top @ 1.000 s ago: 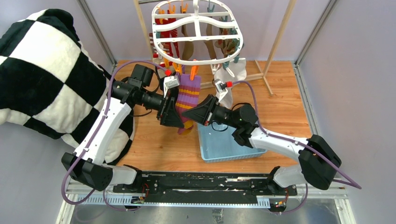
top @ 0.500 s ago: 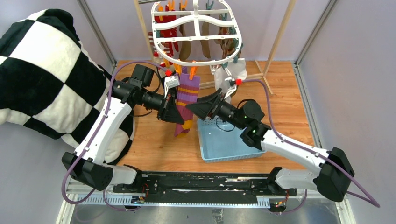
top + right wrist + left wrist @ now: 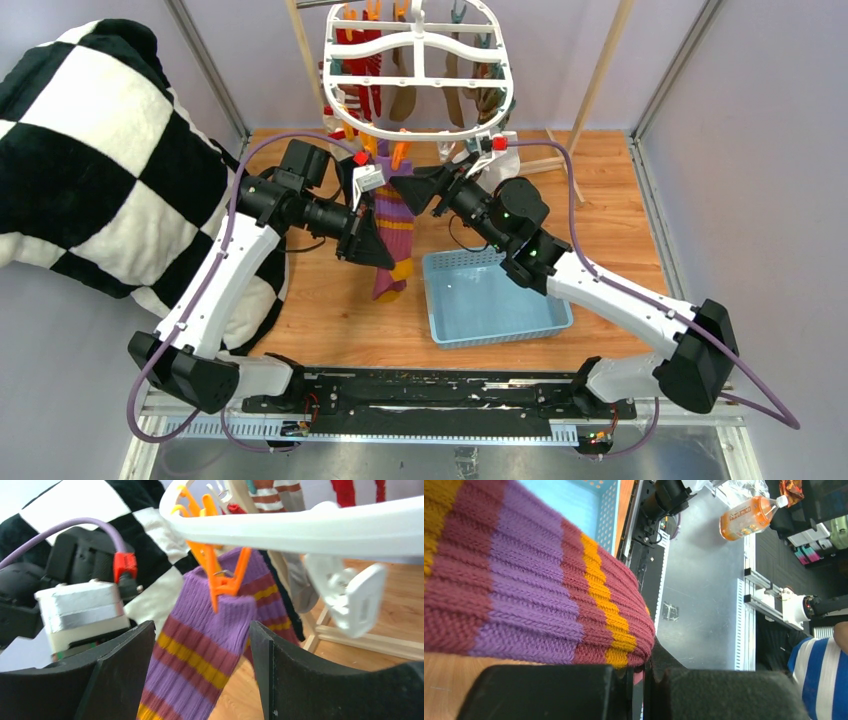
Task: Remove the socks clipped to the hanger
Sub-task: Remove the sock from the hanger.
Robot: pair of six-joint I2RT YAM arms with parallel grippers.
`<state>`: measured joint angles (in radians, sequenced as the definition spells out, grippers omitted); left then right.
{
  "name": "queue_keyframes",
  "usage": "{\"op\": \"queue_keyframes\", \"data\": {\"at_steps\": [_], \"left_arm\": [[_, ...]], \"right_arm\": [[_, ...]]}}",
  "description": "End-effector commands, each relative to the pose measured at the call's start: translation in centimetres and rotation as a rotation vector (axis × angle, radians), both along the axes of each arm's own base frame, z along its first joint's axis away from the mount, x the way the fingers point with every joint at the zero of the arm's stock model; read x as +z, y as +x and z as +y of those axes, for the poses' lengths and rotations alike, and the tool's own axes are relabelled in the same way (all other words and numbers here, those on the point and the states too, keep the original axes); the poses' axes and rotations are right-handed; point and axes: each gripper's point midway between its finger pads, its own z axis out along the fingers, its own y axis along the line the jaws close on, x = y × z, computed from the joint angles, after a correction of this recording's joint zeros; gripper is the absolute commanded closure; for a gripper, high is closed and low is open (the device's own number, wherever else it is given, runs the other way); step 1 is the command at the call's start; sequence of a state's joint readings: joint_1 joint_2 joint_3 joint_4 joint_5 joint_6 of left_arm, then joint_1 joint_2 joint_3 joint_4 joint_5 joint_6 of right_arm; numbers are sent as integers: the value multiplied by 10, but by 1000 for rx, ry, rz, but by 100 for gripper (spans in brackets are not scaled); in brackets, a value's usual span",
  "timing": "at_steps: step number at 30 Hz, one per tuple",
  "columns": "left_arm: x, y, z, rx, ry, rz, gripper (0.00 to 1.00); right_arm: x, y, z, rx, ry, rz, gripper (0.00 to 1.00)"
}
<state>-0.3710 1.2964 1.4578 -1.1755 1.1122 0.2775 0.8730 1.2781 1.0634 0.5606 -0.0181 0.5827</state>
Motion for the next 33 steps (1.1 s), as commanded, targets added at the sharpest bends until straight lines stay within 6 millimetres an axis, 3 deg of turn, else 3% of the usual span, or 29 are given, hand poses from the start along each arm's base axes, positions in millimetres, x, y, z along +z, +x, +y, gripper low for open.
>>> {"op": "queue_keyframes", "data": {"at_steps": [1,11,16,20,30,33], "left_arm": [[9,-11,1,-8,-10,-15,100],[9,-15,0,-15,-10,-14,100],[8,-16,0,-11,-5,-17,100],[7,-16,0,-13,-1,-16,100],[2,-16,1,-8,11,-11,100],[0,-15,2,-5,16,-10,100]], "right_arm": [[22,24,-10,-116,-1,-50,26],[30,47,-8,-190,35,-41,26],[39,54,-7,-216,91,-42,33],[44,57,-4,-211,142,-30,41],[54,57,-8,-205,228,-20,39],[56,56,-8,-192,236,-22,53]]}}
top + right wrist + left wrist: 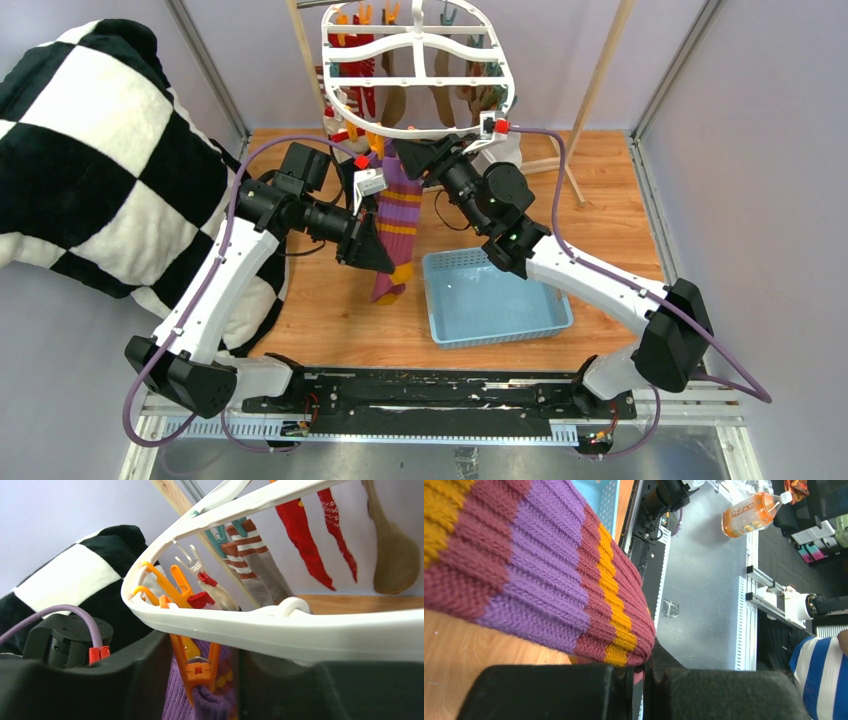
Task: Remove the socks clipped to the hanger
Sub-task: Remove the sock from the hanger, then place the sock in the bin.
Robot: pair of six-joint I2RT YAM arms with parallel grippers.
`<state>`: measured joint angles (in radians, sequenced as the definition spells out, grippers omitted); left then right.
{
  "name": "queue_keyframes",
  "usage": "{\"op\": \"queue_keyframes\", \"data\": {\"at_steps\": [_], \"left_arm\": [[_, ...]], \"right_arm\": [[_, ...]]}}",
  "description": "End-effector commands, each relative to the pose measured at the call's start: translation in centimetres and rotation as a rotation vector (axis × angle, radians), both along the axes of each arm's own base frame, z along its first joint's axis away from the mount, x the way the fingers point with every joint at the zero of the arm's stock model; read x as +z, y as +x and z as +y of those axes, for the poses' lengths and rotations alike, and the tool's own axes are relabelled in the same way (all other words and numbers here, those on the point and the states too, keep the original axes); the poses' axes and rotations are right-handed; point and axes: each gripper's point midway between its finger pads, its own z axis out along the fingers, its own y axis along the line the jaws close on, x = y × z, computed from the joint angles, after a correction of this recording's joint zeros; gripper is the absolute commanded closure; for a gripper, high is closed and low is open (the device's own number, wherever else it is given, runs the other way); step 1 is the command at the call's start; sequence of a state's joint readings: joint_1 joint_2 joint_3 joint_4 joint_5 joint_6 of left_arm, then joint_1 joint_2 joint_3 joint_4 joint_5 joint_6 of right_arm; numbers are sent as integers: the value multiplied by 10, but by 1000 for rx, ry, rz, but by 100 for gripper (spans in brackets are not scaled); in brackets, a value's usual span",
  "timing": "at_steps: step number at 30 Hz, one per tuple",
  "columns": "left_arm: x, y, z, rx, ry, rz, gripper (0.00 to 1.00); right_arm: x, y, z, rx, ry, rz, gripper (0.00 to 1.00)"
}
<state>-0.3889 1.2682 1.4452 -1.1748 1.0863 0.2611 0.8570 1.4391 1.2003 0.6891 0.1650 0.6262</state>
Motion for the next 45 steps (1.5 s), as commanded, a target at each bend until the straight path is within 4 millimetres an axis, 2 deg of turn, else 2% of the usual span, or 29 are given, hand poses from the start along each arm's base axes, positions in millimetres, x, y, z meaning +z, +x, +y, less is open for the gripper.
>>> {"op": "queue_keyframes", "data": {"at_steps": [1,3,5,8,10,12,15,16,19,23,26,29,32,39,42,44,45], "left_arm": [[1,-8,1,-7,1,-4,100],[1,-8,1,-6,2,-8,100],[2,-9,2,0,4,-15,100],[3,-10,4,7,9,-29,100],[2,-12,5,9,10,-32,100],[1,-14,7,11,12,-36,100],[1,-17,9,13,12,-54,100],[2,-18,9,13,10,-60,100],[3,-19,11,17,11,-79,100],[2,-19,11,18,15,-84,100],[2,-18,11,17,16,-80,100],[3,-16,10,19,18,-81,100],[5,-13,9,22,19,-77,100],[7,-11,9,34,25,-88,100],[5,-11,9,31,27,-83,100],[3,-10,10,33,31,-82,100],[2,-10,10,37,36,-85,90]], "right_arm": [[27,3,-11,-13,87,-34,61],[27,2,-10,-3,84,-37,75],[27,2,-11,2,80,-37,83],[24,2,-12,6,65,-30,85],[21,1,-13,15,53,-23,83],[16,0,-14,37,33,-13,66],[1,-12,-15,88,-29,7,24],[-6,-20,-14,122,-61,2,14],[-31,-46,-18,206,-132,3,2],[-53,-90,-27,348,-166,-35,0],[-63,-121,-32,436,-185,-88,0],[-68,-145,-23,525,-221,-142,0],[-69,-158,-9,592,-249,-180,3],[-74,-174,14,711,-245,-187,14],[-78,-172,18,708,-245,-174,28],[-75,-170,15,688,-237,-177,45],[-74,-167,14,671,-238,-169,54]]}}
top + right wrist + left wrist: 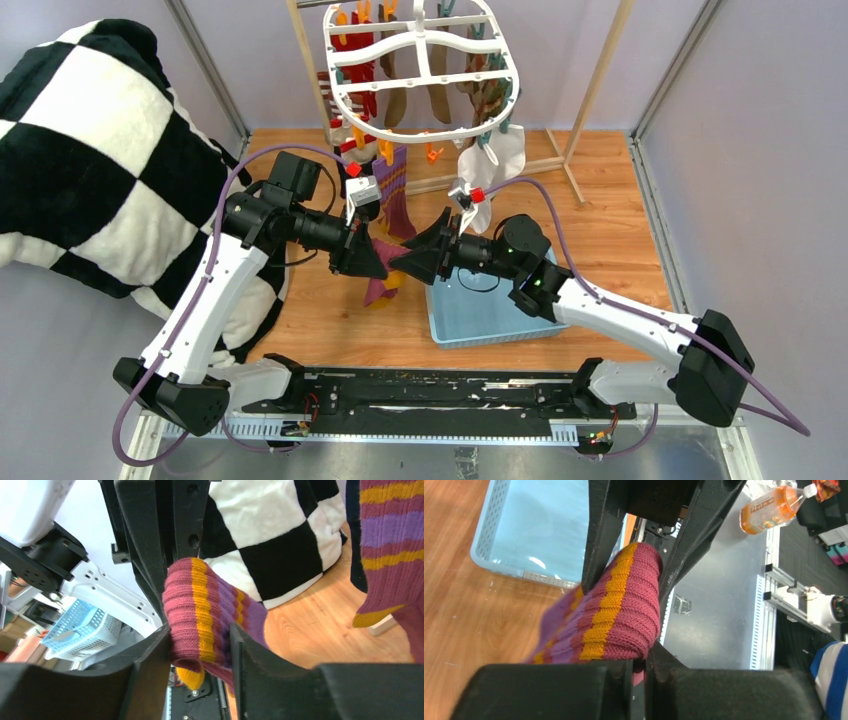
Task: Remove the socks clipped to the hanger
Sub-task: Place the sock in the bin.
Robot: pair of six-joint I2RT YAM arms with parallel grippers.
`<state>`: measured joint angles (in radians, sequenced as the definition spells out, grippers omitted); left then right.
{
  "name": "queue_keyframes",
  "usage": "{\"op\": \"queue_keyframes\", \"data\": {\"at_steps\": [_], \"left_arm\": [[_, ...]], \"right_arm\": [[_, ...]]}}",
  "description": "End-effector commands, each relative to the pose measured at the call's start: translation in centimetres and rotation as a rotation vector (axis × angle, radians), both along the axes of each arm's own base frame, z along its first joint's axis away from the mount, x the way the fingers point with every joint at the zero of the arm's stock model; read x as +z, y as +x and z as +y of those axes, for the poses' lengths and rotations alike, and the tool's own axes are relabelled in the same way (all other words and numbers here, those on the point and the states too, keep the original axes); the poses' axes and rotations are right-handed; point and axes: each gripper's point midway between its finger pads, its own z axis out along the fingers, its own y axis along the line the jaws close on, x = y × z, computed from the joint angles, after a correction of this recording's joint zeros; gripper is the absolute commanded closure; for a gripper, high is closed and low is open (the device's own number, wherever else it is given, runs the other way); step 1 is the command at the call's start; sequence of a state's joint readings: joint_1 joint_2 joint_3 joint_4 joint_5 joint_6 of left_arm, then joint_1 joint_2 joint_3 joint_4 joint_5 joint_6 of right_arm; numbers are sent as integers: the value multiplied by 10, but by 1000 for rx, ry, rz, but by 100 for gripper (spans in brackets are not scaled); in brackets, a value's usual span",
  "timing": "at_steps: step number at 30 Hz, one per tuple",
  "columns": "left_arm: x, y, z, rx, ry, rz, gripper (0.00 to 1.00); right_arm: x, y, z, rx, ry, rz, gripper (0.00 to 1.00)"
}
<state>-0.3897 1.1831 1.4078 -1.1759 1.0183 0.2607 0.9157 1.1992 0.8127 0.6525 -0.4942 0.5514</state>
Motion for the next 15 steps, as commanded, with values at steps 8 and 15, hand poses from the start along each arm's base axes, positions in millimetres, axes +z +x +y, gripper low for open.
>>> {"op": "queue_keyframes", "data": {"at_steps": [8,15], "left_arm": [[-7,7,20,95,109,-146,0],[0,43,53,289,69,-114,0]], "right_arm": [[-5,12,-47,-162,-89,28,77],[-100,37,-139,-523,-440,219,100]]}}
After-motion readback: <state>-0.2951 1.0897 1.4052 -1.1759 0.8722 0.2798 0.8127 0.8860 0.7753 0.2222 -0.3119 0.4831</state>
